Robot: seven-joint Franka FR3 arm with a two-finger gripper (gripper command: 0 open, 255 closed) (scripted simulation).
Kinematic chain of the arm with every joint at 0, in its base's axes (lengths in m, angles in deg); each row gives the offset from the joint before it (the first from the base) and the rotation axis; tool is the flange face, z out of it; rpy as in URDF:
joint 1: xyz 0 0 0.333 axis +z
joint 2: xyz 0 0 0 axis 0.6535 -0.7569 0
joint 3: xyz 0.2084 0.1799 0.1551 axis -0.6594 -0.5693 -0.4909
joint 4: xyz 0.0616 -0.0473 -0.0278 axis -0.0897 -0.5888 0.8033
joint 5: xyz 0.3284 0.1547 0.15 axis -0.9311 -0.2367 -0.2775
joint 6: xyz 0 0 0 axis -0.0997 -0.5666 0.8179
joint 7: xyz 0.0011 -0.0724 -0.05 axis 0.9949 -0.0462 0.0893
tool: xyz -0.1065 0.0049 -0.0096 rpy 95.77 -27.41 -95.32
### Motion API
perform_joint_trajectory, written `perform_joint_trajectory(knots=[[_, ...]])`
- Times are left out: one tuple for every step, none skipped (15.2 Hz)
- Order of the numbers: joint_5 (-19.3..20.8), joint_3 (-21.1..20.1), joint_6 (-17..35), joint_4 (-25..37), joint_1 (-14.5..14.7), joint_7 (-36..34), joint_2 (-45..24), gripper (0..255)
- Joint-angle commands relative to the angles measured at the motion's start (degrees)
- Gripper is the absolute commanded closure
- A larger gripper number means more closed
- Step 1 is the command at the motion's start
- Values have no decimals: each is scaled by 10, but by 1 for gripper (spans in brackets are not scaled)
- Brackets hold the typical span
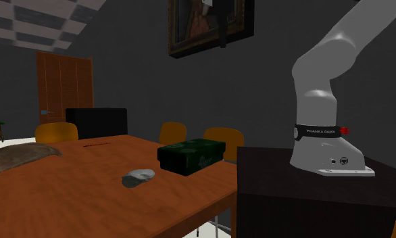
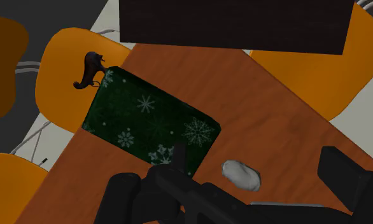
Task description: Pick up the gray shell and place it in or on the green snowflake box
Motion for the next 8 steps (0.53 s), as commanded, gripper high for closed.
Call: perform_joint_trajectory(knots=[[0,0,0,0,0,0,0,0],[3,3,21,-11,4,11,-9,0],[6,6,42,-22,7,21,-18,0],[10,9,64,-32,11,32,-29,0],[12,11,85,-41,14,43,-40,0],[15,14,107,-49,17,53,-52,0],[18,17,128,-57,21,63,-65,0],[21,20,150,-63,24,73,-79,0]])
